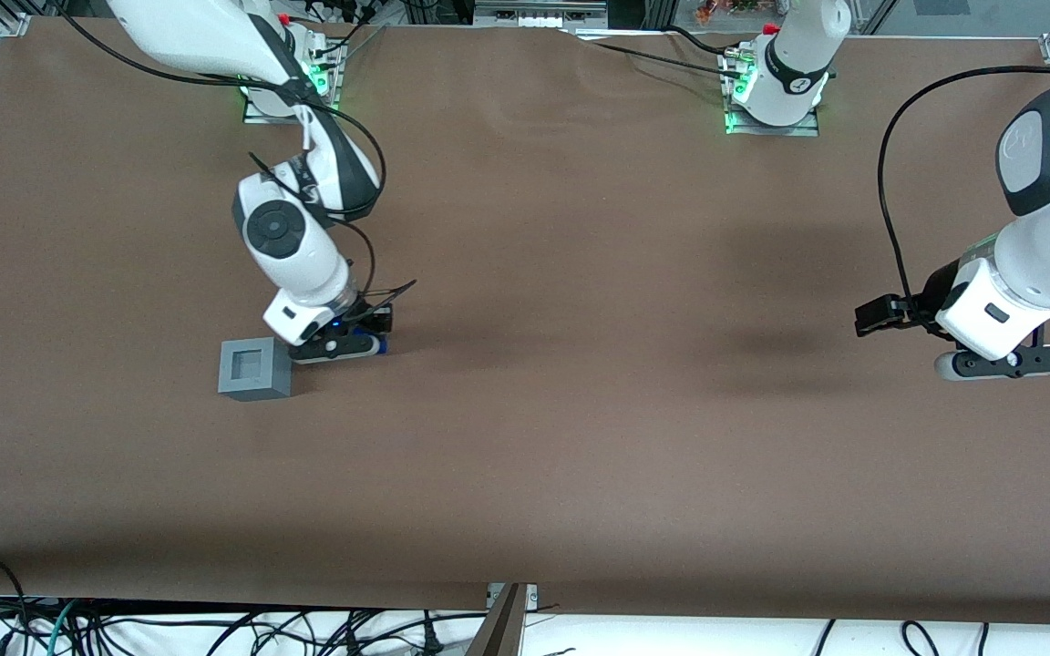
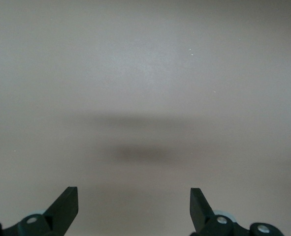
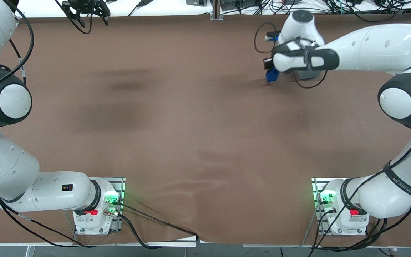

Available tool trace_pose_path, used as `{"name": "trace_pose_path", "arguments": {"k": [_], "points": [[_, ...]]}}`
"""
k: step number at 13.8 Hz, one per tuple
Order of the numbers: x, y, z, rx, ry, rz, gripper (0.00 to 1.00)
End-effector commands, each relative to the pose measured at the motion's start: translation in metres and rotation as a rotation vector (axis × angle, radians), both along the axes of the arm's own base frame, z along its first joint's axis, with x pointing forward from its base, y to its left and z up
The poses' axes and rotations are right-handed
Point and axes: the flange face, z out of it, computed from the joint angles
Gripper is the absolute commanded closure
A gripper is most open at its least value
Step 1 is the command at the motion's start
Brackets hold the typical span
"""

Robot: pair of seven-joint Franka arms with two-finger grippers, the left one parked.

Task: Insert blue part into gray base with right arm
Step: 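Carry the blue part over the gray base's square hole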

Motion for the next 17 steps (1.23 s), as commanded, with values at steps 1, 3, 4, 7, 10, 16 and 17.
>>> {"name": "trace_pose_path", "arguments": {"k": [1, 3, 4, 7, 10, 16, 17], "points": [[0.029, -0.057, 0.054, -0.052, 0.032, 0.034, 0.82], [0.038, -0.109, 0.078, -0.017, 0.033, 0.026, 0.82], [0.042, -0.134, 0.082, -0.002, 0.031, 0.03, 0.82], [0.049, -0.186, 0.075, 0.031, 0.041, -0.03, 0.82], [0.051, -0.203, 0.063, 0.028, 0.05, -0.052, 0.82], [0.054, -0.192, 0.054, 0.03, 0.038, -0.04, 0.82], [0.055, -0.19, 0.052, 0.029, 0.032, -0.037, 0.82]]}}
